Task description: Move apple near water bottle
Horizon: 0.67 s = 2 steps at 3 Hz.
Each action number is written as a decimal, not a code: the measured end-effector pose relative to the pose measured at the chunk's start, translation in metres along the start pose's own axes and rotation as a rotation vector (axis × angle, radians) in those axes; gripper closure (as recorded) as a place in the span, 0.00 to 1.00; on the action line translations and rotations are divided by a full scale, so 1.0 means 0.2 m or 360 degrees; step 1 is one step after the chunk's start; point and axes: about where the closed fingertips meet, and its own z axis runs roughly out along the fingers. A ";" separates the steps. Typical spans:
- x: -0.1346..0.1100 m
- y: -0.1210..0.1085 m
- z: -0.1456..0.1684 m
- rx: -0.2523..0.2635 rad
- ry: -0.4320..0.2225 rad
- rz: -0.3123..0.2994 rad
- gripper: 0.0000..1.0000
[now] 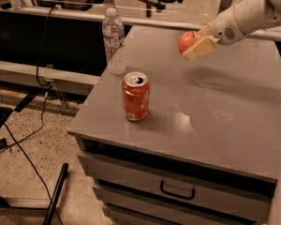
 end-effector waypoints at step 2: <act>-0.06 0.04 0.34 -0.0099 -0.0041 -0.0031 1.00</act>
Offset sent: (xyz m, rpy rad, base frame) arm 0.0345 0.0726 -0.0497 0.0398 0.0271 0.0946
